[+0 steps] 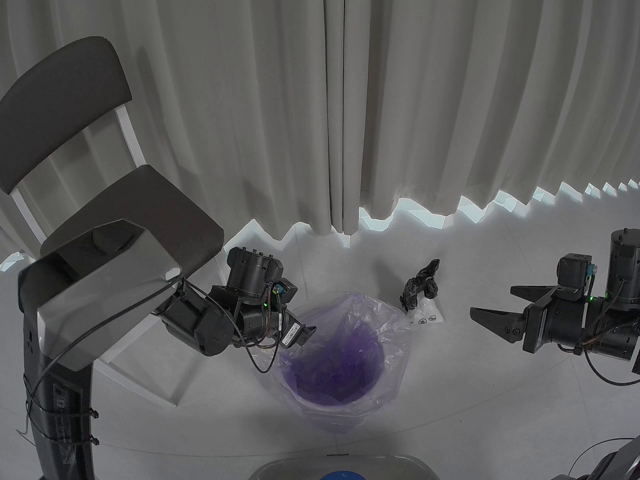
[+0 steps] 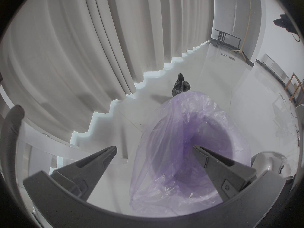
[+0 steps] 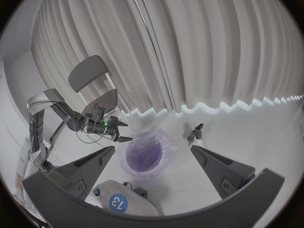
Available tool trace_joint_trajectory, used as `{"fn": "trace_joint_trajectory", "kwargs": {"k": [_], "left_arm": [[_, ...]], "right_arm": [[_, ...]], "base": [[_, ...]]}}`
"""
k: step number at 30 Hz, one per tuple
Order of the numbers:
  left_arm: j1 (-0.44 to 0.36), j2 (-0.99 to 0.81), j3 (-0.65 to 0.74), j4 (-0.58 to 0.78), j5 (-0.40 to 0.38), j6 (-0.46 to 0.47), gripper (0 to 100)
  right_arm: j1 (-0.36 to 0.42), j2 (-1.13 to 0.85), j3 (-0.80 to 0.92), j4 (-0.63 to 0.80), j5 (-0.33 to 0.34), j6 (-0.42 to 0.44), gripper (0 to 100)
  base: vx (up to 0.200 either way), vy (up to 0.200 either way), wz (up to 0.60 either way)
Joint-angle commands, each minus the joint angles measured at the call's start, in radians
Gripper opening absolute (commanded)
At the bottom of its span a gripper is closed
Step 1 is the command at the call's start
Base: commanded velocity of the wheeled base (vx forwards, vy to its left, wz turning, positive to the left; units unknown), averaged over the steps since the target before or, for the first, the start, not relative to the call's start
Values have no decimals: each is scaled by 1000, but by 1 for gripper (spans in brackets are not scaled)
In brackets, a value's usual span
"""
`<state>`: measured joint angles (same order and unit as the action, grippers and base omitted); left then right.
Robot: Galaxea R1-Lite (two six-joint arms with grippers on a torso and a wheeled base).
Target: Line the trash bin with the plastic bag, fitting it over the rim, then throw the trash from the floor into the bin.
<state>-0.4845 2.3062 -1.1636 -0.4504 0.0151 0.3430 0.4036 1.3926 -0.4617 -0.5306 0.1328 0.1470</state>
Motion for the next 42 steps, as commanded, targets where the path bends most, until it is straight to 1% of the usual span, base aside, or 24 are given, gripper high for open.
{"fn": "trace_joint_trajectory", "kwargs": {"k": [1,2,9,16,29,30,42], "left_arm": [[9,64,-44,22,-1,2,100],[14,76,-65,44,-3,1,100],[15,125,-156,85,-24,1,100],[9,136,-182,113,-27,-1,100],[12,182,-217,111,-43,-10,100],[12,182,-217,111,-50,-10,0],[30,160,-215,102,-52,-53,0]], "right_arm": [[-5,19,0,0,1,-3,100],[-6,22,-2,0,-1,-7,100],[-8,37,-3,0,-1,-7,100],[-11,39,-5,0,-1,-7,100],[-25,49,-6,-2,-1,-12,100],[-26,54,-6,-3,-2,-14,100],[-25,69,2,-14,-4,-32,100]], "base": [[0,0,0],[0,0,0],[0,0,0],[0,0,0],[0,0,0],[0,0,0],[0,0,0]]}}
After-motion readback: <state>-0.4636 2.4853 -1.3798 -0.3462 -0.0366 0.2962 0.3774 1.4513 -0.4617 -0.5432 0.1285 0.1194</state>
